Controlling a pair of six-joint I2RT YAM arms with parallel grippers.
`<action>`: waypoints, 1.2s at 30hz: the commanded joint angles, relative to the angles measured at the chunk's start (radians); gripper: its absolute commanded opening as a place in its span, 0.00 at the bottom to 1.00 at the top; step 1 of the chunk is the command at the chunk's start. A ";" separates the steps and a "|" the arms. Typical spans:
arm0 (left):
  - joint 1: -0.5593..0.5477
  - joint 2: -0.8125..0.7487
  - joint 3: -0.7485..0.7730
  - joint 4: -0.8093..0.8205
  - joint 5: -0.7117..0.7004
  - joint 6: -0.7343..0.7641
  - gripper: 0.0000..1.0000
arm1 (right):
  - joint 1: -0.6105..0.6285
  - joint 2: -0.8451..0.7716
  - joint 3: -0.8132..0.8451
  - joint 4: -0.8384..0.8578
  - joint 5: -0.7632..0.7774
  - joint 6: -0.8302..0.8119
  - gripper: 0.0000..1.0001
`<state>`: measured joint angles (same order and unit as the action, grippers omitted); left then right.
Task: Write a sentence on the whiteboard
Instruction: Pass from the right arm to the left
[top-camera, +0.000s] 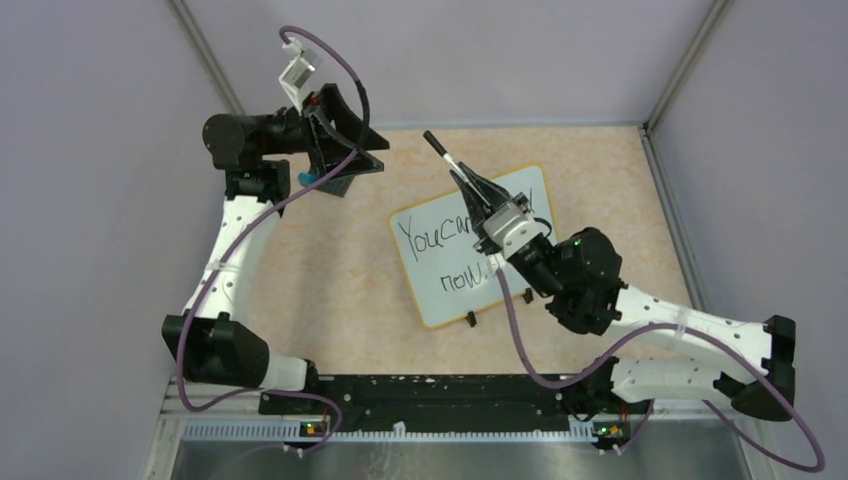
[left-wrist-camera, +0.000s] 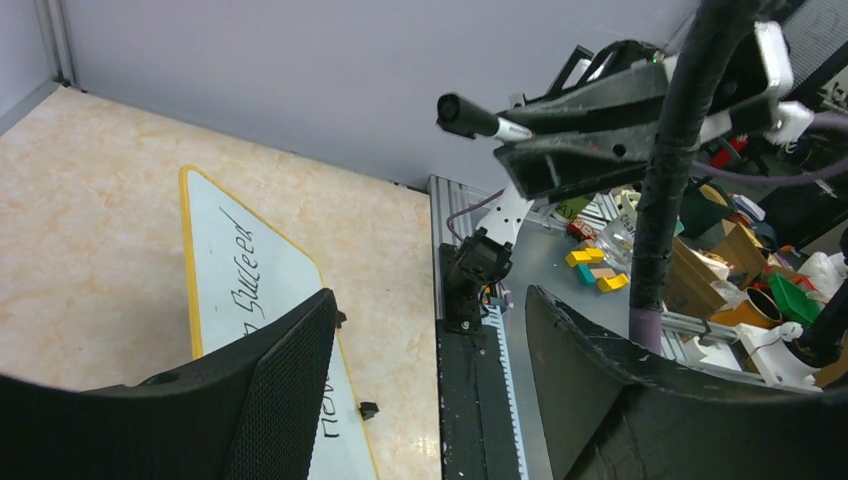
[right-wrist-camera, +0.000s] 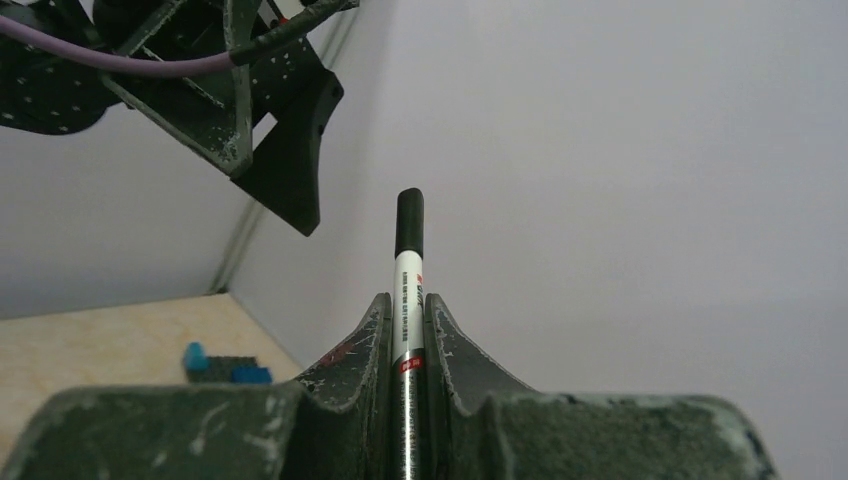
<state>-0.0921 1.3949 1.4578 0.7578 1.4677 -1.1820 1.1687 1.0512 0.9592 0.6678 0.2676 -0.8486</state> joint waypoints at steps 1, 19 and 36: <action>0.002 0.015 0.029 0.105 0.013 -0.034 0.73 | -0.037 -0.051 0.125 -0.295 -0.022 0.306 0.00; -0.137 0.021 -0.015 0.214 0.009 -0.066 0.67 | -0.191 -0.131 0.265 -0.657 -0.423 0.788 0.00; -0.243 -0.018 -0.085 0.218 0.046 -0.065 0.47 | -0.207 -0.122 0.267 -0.666 -0.465 0.817 0.00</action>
<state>-0.3233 1.4158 1.3773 0.9527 1.5040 -1.2575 0.9760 0.9352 1.1744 -0.0162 -0.1738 -0.0502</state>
